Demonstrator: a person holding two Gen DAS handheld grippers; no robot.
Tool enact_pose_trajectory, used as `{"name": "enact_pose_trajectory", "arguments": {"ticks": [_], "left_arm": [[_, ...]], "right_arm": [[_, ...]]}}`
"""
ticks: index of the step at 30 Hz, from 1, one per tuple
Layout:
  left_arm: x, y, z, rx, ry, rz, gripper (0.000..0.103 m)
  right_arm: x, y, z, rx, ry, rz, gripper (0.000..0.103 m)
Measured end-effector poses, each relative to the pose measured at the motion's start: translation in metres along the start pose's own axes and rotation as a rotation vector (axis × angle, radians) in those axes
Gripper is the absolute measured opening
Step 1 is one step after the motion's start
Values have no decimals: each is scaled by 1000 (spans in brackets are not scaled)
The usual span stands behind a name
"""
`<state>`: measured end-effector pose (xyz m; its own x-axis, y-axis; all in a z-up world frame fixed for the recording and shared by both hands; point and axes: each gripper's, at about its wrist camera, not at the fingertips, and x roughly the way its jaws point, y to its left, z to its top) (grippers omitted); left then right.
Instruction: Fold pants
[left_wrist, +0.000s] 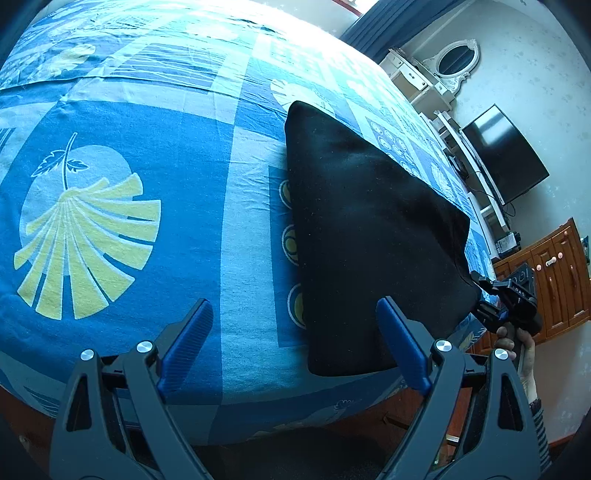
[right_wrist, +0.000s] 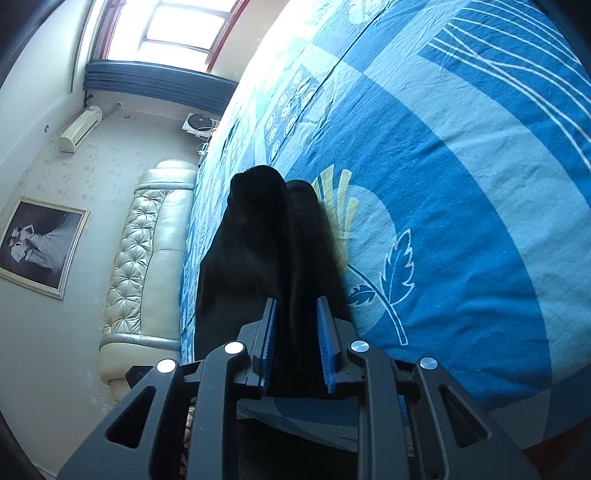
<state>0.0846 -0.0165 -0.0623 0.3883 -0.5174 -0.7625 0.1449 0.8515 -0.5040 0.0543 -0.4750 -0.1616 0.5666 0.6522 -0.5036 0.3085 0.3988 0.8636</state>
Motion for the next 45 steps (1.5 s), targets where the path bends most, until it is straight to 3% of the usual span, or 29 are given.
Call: {"name": "enact_pose_trajectory", "arguments": {"ticks": [1,6,14,23,26,28,30,32,36,45], "left_arm": [[-1,2,0,-4,9,-21,90],[9,7,-4,-31,79,-135,90],[33,5,-4,-122,123,-253,90],[48,4,3,-194,137,-346,90],[53,1,5,-195,137,-371,89],[59,-6,4,-188,172,-410,73],[63,-11,3,-168,192,-392,48],[62,-11,2,-156,178,-380,41],[53,-11,3,-125,139,-346,36],[21,16,10,-108,94,-282,35]], "right_arm": [[-8,-1,-2,4,-29,-21,64],[-24,-7,-10,36,-53,66,75],[28,11,-26,-8,80,77,75],[41,13,-25,-24,96,94,77],[42,18,-27,-74,102,64,72],[43,20,-28,-92,105,30,57],[44,20,-29,-96,107,21,49],[43,23,-30,-111,106,22,45],[47,39,-33,-153,95,-1,41],[78,54,-41,-179,145,48,41]]}}
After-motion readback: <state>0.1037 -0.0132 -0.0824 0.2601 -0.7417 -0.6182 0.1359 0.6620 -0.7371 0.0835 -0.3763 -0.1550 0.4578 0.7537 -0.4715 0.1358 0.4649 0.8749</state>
